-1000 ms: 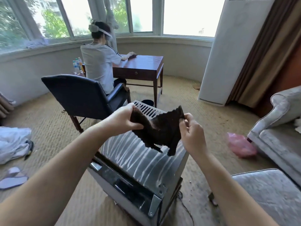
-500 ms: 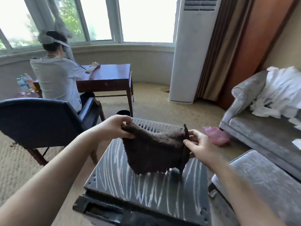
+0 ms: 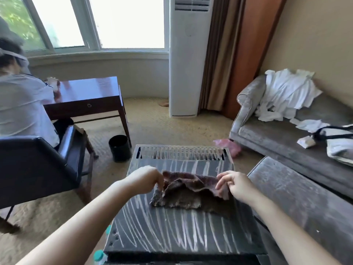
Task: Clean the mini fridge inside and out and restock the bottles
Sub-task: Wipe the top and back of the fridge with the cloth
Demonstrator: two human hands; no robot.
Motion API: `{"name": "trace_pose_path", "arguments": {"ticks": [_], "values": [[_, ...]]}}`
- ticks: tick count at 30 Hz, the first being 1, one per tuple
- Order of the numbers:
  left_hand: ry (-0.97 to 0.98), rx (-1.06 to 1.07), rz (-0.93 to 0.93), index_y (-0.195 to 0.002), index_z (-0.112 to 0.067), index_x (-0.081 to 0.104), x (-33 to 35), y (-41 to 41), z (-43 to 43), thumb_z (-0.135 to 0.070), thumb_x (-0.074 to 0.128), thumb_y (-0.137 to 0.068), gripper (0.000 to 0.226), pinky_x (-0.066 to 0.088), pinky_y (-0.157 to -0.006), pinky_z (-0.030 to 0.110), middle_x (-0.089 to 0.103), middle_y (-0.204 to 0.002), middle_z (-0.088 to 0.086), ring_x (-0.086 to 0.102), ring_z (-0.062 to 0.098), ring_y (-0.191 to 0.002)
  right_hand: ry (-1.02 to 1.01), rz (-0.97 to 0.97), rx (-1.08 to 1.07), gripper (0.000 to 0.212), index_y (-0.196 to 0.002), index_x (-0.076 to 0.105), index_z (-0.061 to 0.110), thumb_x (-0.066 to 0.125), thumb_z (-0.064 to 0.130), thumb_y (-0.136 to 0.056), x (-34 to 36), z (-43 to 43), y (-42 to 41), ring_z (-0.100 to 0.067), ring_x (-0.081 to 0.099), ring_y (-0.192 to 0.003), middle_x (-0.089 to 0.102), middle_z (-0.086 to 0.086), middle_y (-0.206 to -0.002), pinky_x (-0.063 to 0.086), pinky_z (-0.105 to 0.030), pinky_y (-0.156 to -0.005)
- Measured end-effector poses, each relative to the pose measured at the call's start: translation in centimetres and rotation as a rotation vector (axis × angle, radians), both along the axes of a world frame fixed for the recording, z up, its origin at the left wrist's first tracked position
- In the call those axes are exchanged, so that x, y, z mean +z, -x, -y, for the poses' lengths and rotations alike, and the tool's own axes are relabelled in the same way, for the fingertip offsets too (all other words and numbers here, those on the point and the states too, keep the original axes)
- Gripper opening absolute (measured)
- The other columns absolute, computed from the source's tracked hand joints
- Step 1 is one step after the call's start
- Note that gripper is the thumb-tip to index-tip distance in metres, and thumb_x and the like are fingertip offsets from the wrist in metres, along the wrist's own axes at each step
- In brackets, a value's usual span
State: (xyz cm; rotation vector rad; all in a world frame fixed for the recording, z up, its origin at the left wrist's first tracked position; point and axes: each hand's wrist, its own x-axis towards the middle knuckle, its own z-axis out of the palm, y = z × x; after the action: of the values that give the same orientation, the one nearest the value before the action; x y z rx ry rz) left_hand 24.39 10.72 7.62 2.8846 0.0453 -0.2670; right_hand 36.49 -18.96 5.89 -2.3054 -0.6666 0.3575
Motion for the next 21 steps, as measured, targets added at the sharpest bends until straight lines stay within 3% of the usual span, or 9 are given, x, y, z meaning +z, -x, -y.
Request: {"name": "trace_pose_path", "arguments": {"ticks": [3,6,9,14,18,21], "values": [[0.108,0.084,0.102,-0.103,-0.032,0.068,-0.4,-0.5,0.0,-0.003,0.046,-0.09,0.039,0.048,-0.088,0.026,0.066,-0.115,-0.007,0.062,0.013,-0.103,0.012,0.071,-0.05,0.072,-0.061,0.069,0.043,0.039,-0.02,-0.077,-0.8,0.7,0.1,-0.008,0.06,-0.098,0.067,0.007,-0.107,0.037,-0.003,-0.079],[0.093,0.086,0.144,-0.134,-0.022,0.049,-0.6,-2.7,0.7,-0.018,0.048,-0.098,0.036,0.039,-0.102,0.031,0.05,-0.137,-0.003,0.046,0.018,-0.126,0.137,0.189,-0.088,0.03,-0.111,0.066,0.028,0.058,0.008,-0.09,-0.7,-0.4,0.2,-0.014,0.053,-0.117,0.062,0.007,-0.122,0.037,-0.017,-0.092],[-0.103,0.045,0.029,-0.138,-0.02,0.045,-1.7,-4.1,2.3,-0.03,0.05,-0.097,0.043,0.038,-0.104,0.039,0.044,-0.14,0.002,0.036,0.023,-0.129,0.446,0.227,-0.048,0.045,-0.134,0.051,0.026,0.061,0.034,-0.091,-1.3,-1.3,0.5,-0.018,0.043,-0.126,0.056,0.006,-0.131,0.037,-0.031,-0.102],[-0.202,0.016,0.156,-0.111,-0.02,0.06,-2.0,-4.4,2.4,-0.033,0.057,-0.092,0.024,0.037,-0.095,0.034,0.052,-0.12,-0.001,0.042,0.022,-0.12,0.448,0.291,-0.119,0.028,-0.117,0.064,0.028,0.063,0.028,-0.089,-1.0,-1.1,0.9,-0.02,0.045,-0.116,0.06,0.004,-0.114,0.04,-0.031,-0.093],[-0.169,-0.042,0.321,-0.103,-0.023,0.06,0.2,-3.0,0.5,-0.029,0.061,-0.09,0.014,0.034,-0.092,0.032,0.061,-0.111,-0.006,0.048,0.018,-0.114,0.141,0.3,-0.16,0.016,-0.091,0.072,0.019,0.07,0.009,-0.08,0.0,0.7,1.0,-0.019,0.056,-0.095,0.062,0.002,-0.095,0.042,-0.027,-0.08],[-0.104,-0.098,0.335,-0.094,-0.023,0.06,1.6,-1.5,-0.2,-0.026,0.067,-0.085,0.011,0.036,-0.087,0.03,0.062,-0.099,-0.009,0.054,0.017,-0.104,0.085,0.288,-0.114,0.026,-0.088,0.071,0.019,0.064,-0.003,-0.077,0.2,1.8,2.3,-0.017,0.059,-0.089,0.065,0.003,-0.09,0.045,-0.027,-0.079]]}}
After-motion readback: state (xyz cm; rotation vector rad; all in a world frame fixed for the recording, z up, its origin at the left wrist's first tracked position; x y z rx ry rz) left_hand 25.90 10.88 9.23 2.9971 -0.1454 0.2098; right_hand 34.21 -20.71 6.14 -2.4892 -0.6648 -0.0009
